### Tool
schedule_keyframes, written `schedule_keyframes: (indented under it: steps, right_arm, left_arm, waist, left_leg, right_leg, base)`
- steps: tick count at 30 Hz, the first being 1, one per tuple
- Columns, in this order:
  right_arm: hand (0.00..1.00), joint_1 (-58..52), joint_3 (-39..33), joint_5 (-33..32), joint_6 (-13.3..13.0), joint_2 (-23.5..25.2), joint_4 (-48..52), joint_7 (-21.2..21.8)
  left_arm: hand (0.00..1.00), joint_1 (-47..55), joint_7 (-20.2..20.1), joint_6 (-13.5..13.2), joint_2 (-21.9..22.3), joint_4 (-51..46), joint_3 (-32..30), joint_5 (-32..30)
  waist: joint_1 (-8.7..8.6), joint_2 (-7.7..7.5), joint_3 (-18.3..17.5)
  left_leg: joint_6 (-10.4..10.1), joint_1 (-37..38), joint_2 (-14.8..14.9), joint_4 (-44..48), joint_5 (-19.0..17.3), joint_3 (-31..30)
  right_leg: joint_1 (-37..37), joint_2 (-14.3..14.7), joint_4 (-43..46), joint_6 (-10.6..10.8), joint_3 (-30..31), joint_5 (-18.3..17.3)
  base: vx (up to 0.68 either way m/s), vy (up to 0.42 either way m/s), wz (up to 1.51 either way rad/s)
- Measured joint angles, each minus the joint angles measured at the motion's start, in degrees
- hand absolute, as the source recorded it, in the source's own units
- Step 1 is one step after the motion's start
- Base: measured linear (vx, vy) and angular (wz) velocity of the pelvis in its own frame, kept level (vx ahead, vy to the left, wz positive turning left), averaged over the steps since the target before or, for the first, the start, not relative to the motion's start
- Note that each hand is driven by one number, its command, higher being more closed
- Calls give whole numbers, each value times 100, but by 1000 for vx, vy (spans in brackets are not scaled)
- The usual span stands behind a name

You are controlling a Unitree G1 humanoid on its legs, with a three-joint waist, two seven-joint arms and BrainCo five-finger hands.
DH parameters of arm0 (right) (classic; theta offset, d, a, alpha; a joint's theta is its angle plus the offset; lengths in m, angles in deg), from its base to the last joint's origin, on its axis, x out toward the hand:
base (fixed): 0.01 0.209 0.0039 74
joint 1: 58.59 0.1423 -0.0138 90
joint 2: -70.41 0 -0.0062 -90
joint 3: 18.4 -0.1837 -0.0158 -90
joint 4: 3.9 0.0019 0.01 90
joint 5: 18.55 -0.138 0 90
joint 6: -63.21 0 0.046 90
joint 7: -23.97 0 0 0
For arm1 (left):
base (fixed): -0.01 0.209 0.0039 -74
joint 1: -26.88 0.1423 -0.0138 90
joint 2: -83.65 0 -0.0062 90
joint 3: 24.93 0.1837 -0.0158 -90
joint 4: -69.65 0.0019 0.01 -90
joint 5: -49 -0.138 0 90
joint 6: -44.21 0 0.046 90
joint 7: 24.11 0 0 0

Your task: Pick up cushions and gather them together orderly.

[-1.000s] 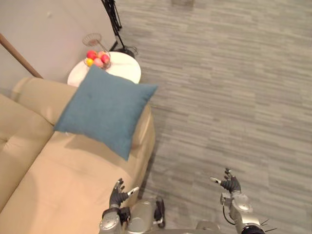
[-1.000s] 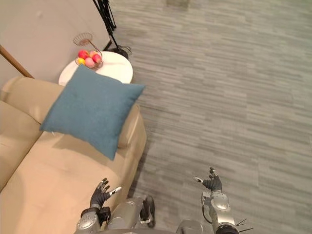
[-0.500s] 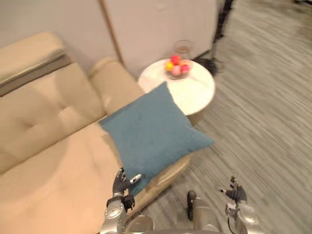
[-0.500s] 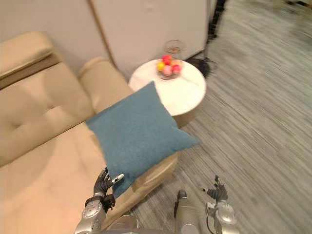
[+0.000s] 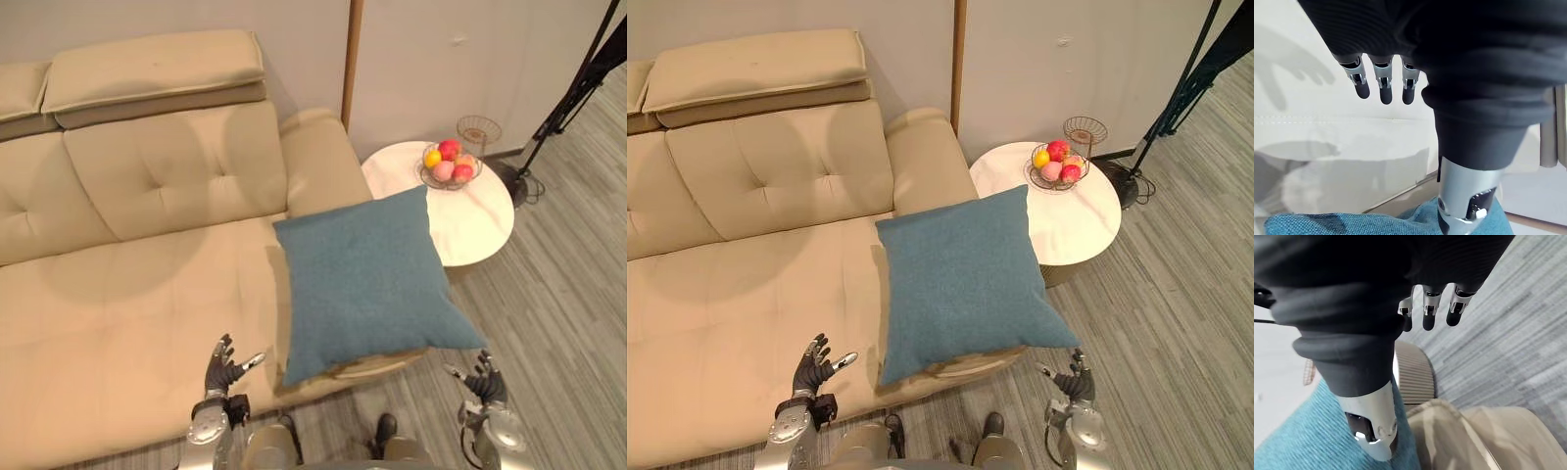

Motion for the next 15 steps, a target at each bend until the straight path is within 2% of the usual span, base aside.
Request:
schedule_keyframes:
  steps: [4,6,9,12,15]
  right_arm:
    - [0,137,-108,245,-17,-444,592,-102]
    - [0,304,-106,368,-17,-597,680,-102]
    - [0,536,-54,443,-15,-788,688,-100]
    - [0,860,439,445,-10,-1012,628,-82]
    - [0,1586,1117,441,6,-1079,146,-44]
  left_arm:
    - [0,-38,-5,0,-96,61,30,-45]
    - [0,-67,-5,0,-131,98,81,-44]
    - [0,-193,-15,0,-140,110,232,-42]
    - [0,-456,-42,0,-138,111,396,-37]
    - [0,-1001,-81,-1,-134,130,669,30]
  waist:
    - [-57,-40,-60]
    - [-131,-55,-68]
    - [-136,-48,-72]
    - [-148,-47,-72]
    - [-144,-36,-23]
  left_leg:
    - [-37,99,-30,-413,227,6]
    - [-56,146,-42,-628,363,0]
    - [-80,179,-45,-819,479,12]
    - [-92,174,-51,-988,584,41]
    - [-58,-75,-67,-1038,685,30]
  right_leg:
    - [-111,55,-25,-68,20,49]
    - [-127,80,-81,-98,15,78]
    - [-191,111,-95,-125,27,105]
    - [-260,143,-173,-151,38,176]
    - [-500,143,-212,-180,35,278]
  base:
    - [-53,-45,-5]
    - [-45,-69,-1]
    - [-28,-45,-3]
    - [-21,-26,-7]
    - [-33,-8,2]
